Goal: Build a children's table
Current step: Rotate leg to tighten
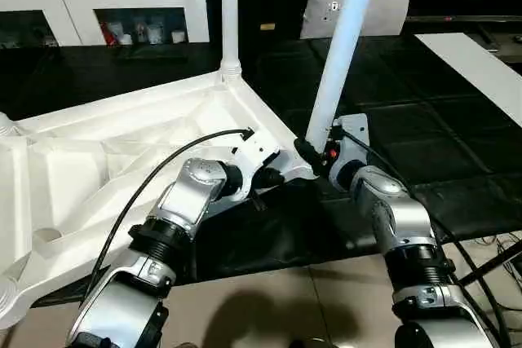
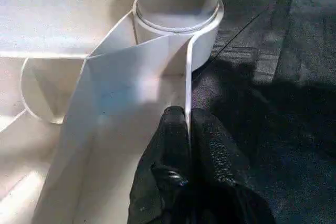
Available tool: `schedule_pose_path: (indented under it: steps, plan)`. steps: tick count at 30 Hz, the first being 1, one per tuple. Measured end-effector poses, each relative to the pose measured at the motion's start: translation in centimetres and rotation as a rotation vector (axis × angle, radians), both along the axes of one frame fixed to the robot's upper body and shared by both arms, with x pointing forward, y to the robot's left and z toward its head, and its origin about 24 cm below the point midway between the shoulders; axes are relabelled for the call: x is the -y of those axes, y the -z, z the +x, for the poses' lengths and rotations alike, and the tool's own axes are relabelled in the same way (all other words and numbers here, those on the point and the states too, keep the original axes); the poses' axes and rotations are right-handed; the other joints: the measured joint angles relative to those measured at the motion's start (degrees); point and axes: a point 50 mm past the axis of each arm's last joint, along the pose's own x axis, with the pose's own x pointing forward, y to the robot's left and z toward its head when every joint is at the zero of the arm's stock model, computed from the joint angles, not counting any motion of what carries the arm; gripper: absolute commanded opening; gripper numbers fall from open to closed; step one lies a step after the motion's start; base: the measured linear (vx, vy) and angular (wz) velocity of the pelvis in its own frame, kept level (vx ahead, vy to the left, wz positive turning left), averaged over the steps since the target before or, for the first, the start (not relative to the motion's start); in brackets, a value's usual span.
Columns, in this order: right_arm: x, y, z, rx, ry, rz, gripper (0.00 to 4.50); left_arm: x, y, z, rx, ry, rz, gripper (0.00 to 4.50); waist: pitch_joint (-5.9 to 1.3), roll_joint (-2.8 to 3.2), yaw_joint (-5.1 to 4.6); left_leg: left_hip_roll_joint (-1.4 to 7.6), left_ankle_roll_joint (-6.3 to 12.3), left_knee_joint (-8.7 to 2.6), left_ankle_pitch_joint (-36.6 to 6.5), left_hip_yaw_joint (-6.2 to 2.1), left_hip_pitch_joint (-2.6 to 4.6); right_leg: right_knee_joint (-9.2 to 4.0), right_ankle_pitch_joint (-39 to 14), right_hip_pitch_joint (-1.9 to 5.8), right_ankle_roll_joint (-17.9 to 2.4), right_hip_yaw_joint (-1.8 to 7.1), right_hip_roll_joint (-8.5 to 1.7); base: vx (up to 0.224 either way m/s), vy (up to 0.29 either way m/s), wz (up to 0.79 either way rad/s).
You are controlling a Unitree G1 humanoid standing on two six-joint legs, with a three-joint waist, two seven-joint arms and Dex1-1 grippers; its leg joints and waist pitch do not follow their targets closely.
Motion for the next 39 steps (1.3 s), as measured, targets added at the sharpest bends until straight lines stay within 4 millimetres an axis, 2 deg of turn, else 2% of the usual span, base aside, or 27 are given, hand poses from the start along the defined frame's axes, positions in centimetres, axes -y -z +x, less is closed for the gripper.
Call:
schedule_pose_path:
  steps: [4,6,7,9,13,16,19,26,28,31,32,35,39]
  plan:
    - [0.0,-0.1,-0.1,0.022,-0.031,0.009,3.63,-0.3,-0.2,0.0,0.021,0.028,0.005,0.00,0.02,0.03,0.00,0.01,-0.05,0.01,0.0,-0.01,0.03,0.03,0.1,0.00,-0.1,0.00,0.00,0.000,0.000,0.00]
    - [0.3,-0.1,-0.2,0.025,-0.056,0.013,3.67,-0.5,-0.1,-0.2,0.021,0.044,0.008,0.00,0.03,0.09,0.05,0.01,-0.05,0.02,0.0,-0.01,0.03,0.03,0.1,0.01,-0.1,0.00,0.00,0.000,0.000,0.00]
    - [1.0,0.0,-0.5,0.033,-0.073,0.007,3.90,-0.7,-0.1,-0.3,0.023,0.061,0.016,0.00,0.03,0.11,0.33,0.01,-0.05,0.02,0.0,-0.03,0.02,0.03,0.1,0.01,-0.1,-0.02,0.00,0.000,0.000,0.00]
    - [1.7,0.2,-1.0,0.044,-0.117,-0.011,3.90,-0.9,0.0,-0.5,0.019,0.088,0.021,0.00,0.07,0.17,0.68,0.02,-0.05,0.02,0.0,-0.03,0.01,0.03,0.1,0.02,-0.1,-0.01,-0.02,0.000,0.000,0.00]
    - [3.8,0.1,-1.9,0.081,-0.217,-0.077,4.37,-1.1,0.0,-0.7,0.014,0.152,0.028,0.00,0.08,0.17,1.54,0.02,-0.05,0.09,0.0,-0.04,0.04,0.05,0.1,0.06,-0.1,0.00,-0.04,0.000,0.000,0.00]
    - [5.9,0.0,-3.0,0.081,-0.291,-0.121,4.45,-2.0,0.0,-0.9,0.014,0.190,0.047,0.00,0.08,0.17,1.81,0.02,-0.04,0.12,0.0,-0.06,0.10,0.08,0.1,0.14,-0.1,-0.02,-0.04,0.000,0.000,0.00]
    - [7.2,-0.2,-3.7,0.075,-0.338,-0.132,4.45,-2.7,-0.1,-0.8,0.027,0.209,0.071,0.00,0.08,0.17,1.84,0.03,-0.03,0.24,0.0,-0.09,0.12,0.08,0.0,0.20,0.0,-0.02,-0.04,0.000,0.000,0.00]
    - [10.8,-1.6,-5.0,0.098,-0.339,-0.119,4.45,-2.8,0.1,-0.9,0.033,0.242,0.074,0.00,0.07,0.16,2.51,0.02,-0.02,0.33,0.0,-0.09,0.13,0.07,-0.1,0.33,0.2,-0.02,-0.09,0.000,0.000,0.00]
    - [10.7,-1.6,-5.9,0.079,-0.385,-0.097,4.45,-2.8,0.1,-0.9,0.038,0.240,0.074,0.00,0.07,0.17,2.73,0.02,-0.02,0.29,0.0,-0.09,0.12,0.09,-0.1,0.35,0.2,-0.04,-0.05,0.000,0.000,0.00]
    - [9.6,-1.4,-7.0,0.048,-0.479,-0.037,4.45,-2.7,0.2,-0.7,0.036,0.230,0.069,0.00,0.07,0.17,2.89,0.03,0.00,0.30,0.0,-0.09,0.12,0.11,-0.1,0.37,0.2,-0.05,-0.04,0.000,0.000,0.00]
    - [9.2,-1.6,-7.3,0.048,-0.506,-0.012,4.50,-2.7,0.2,-0.7,0.025,0.224,0.061,0.44,0.07,0.17,2.90,0.03,0.04,0.31,0.0,-0.09,0.12,0.10,-0.1,0.37,0.2,-0.04,-0.04,0.000,0.000,0.00]
    - [7.7,-2.7,-7.5,0.093,-0.565,0.061,4.50,-2.7,0.1,-0.7,-0.009,0.202,0.019,0.61,0.07,0.17,3.06,0.04,0.04,0.35,0.1,-0.11,0.17,0.08,-0.1,0.37,0.2,-0.04,-0.06,0.000,0.000,0.00]
    - [5.9,-3.8,-7.2,0.144,-0.588,0.152,4.50,-2.1,-2.3,-0.5,0.054,0.216,-0.056,1.02,0.04,0.22,3.21,0.00,0.04,0.36,0.1,-0.12,0.30,0.07,-0.1,0.48,0.2,0.00,-0.10,0.000,0.000,0.00]
